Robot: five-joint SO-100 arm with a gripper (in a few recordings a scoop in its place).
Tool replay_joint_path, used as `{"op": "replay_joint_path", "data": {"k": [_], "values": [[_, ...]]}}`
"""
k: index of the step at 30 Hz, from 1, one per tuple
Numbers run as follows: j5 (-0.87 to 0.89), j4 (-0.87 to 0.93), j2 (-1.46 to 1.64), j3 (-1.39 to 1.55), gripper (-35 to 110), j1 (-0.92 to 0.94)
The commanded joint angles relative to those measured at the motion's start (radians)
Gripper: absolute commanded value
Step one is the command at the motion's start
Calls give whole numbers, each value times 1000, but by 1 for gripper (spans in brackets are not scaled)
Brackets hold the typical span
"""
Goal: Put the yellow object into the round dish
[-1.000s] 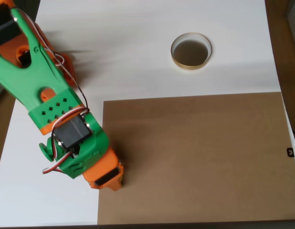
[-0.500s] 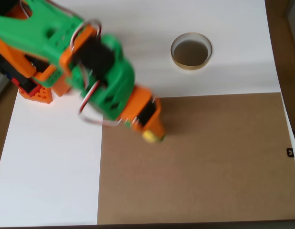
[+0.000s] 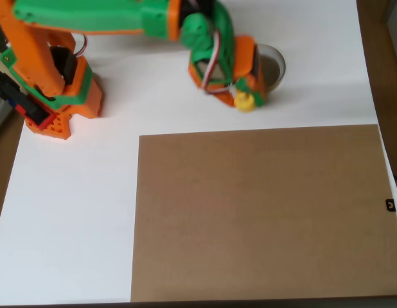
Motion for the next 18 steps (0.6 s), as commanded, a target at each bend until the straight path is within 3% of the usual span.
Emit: {"op": "replay_joint_path", "data": {"k": [1, 18], "values": [[-9, 26, -26, -138, 0, -103], [5, 55, -255, -302, 0, -342]]}}
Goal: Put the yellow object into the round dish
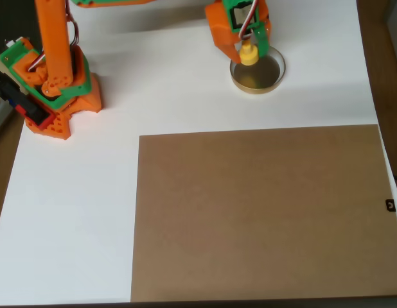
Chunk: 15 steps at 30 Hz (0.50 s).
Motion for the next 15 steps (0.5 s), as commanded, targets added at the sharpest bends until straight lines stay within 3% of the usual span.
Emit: {"op": "replay_joint_path", "data": {"k": [1, 12, 15], "values": [[-3, 12, -6, -103, 0, -32], [-12, 35, -57, -198, 0, 40], [-8, 41, -52, -198, 7, 40]]}}
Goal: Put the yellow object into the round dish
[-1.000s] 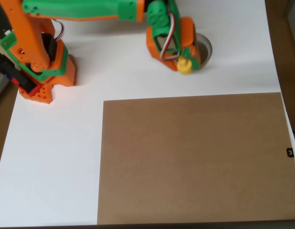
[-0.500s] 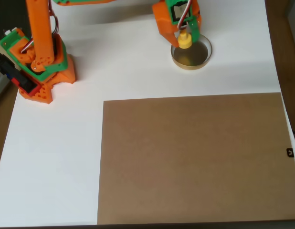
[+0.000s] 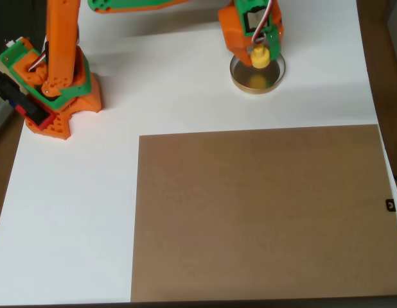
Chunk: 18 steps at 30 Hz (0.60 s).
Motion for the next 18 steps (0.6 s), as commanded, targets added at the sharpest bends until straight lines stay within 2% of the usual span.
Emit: {"op": "replay_joint_path", "data": {"k": [1, 12, 18], "values": [[-8, 23, 40, -63, 10, -11], [8, 28, 41, -80, 26, -5], [-2, 106, 110, -236, 26, 163]]}}
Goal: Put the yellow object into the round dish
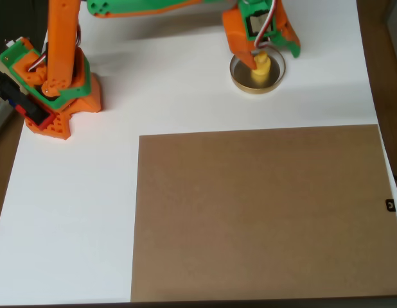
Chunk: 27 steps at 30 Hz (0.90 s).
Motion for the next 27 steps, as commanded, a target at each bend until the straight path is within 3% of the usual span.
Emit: {"op": "replay_joint_path", "data": {"k": [1, 7, 17, 27], "values": [[-2, 87, 118, -201, 26, 127], [34, 150, 224, -305, 25, 426], [81, -81, 655, 278, 25, 857], [115, -92, 790, 445, 25, 1051]]}}
